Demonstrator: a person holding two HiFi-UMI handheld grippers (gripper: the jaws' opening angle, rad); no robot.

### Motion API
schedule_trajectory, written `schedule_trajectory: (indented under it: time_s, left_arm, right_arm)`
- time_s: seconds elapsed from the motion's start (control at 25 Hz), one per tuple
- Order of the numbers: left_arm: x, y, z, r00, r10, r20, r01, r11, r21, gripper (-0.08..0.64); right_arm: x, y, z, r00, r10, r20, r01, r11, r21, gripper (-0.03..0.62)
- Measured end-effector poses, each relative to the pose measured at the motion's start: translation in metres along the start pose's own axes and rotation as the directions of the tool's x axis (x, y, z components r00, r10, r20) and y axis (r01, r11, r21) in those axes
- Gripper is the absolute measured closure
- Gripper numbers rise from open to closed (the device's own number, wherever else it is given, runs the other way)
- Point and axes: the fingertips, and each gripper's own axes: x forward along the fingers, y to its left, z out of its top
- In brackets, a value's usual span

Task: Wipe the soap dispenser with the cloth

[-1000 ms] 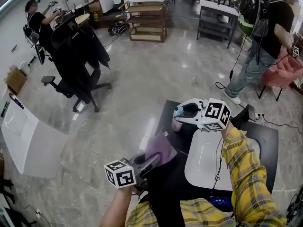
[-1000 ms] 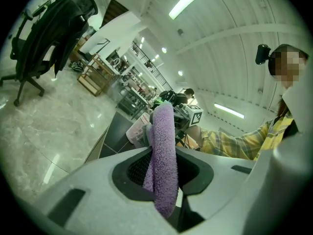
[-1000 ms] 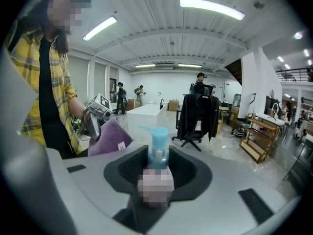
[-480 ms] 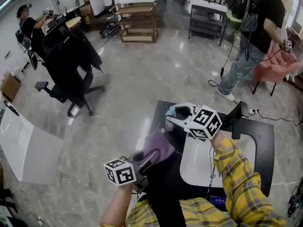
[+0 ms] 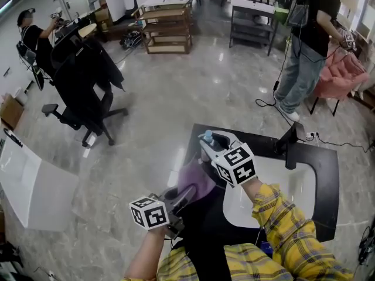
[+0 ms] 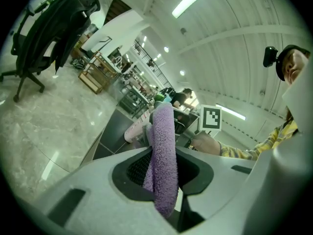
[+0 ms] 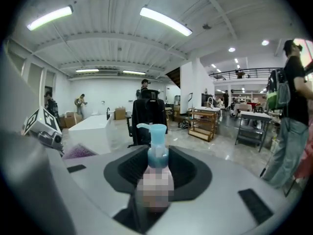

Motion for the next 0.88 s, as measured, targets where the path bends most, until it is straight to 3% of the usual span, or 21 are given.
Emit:
schedule_trajectory:
  time_s: [0.24, 0.36, 0.44, 0.52, 0.64, 0.76, 0.88]
  left_arm:
    - [-0.007, 0.002, -0.001, 1.000, 0.009, 0.015, -0.009, 1.000, -0.003, 0.484]
    - [-0.008, -0.001, -0.003, 1.000, 0.008, 0.019, -0.008, 1.000, -0.001, 0.483]
    - [-0.010, -0.003, -0.002, 1.000, 0.009, 0.025, -0.009, 1.000, -0.001, 0.484]
    - [-0.011, -0.004, 0.000, 0.999, 0.010, 0.032, -0.010, 1.000, 0.000, 0.484]
    - [-0.013, -0.002, 0.001, 0.999, 0.011, 0.036, -0.011, 1.000, -0.003, 0.483]
    - [-0.013, -0.002, -0.001, 0.999, 0.012, 0.034, -0.012, 1.000, -0.008, 0.484]
    - [-0.011, -0.002, -0.002, 0.999, 0.015, 0.033, -0.015, 1.000, -0.011, 0.483]
  right_arm:
    - [-0.002, -0.001, -0.001, 0.982, -0.186, 0.022, 0.183, 0.980, 0.082, 0.472]
    - [-0.004, -0.001, -0.003, 0.982, -0.186, 0.032, 0.182, 0.978, 0.098, 0.471]
    - [-0.006, 0.001, -0.004, 0.992, -0.122, 0.030, 0.119, 0.989, 0.084, 0.465]
    - [-0.009, 0.000, -0.003, 0.998, -0.044, 0.038, 0.041, 0.998, 0.056, 0.361]
    - [-0.013, -0.002, -0.005, 0.995, 0.092, 0.045, -0.092, 0.996, -0.005, 0.335]
    - [-0.015, 0.002, -0.015, 0.970, 0.244, -0.015, -0.245, 0.964, -0.102, 0.311]
    - [-0.012, 0.009, -0.023, 0.930, 0.357, -0.093, -0.369, 0.906, -0.208, 0.295]
